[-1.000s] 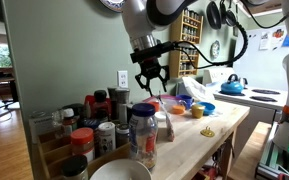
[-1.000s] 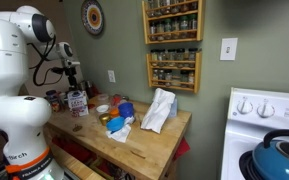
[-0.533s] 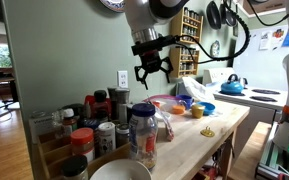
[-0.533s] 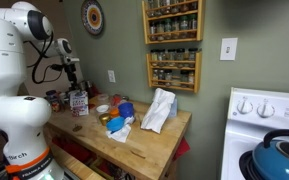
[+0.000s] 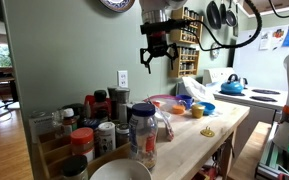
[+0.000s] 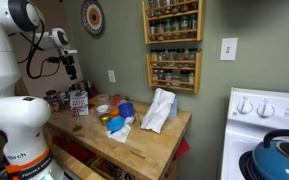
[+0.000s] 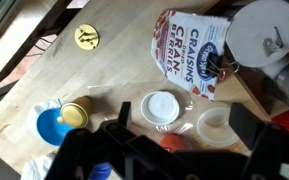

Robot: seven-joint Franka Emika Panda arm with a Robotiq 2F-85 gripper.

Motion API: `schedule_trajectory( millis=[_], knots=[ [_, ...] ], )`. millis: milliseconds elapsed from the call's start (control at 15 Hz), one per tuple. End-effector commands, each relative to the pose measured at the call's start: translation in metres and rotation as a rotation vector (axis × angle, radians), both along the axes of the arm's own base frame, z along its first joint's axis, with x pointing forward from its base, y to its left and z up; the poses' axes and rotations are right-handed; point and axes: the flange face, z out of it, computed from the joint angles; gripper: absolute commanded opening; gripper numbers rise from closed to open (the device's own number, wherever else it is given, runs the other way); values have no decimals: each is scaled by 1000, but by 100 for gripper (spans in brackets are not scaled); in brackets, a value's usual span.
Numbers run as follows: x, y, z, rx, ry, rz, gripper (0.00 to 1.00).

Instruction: Put the clip on the white packet

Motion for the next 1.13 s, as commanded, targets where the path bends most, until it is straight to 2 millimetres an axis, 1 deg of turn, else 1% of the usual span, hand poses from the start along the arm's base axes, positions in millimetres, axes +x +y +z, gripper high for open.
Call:
schedule_trajectory(
  millis=[0, 200, 333, 667, 733, 867, 1067],
  knots=[
    [-24, -23, 22, 150, -98, 58, 100],
    [-38, -33, 35, 287, -184, 134, 100],
    [-49, -39, 39, 353, -222, 184, 100],
    [-75, -55, 42, 451, -270, 288, 100],
    [-58, -42, 45, 426, -245, 260, 100],
    [-66, -49, 46, 436, -255, 279, 100],
    [-69, -51, 47, 435, -261, 283, 100]
  ],
)
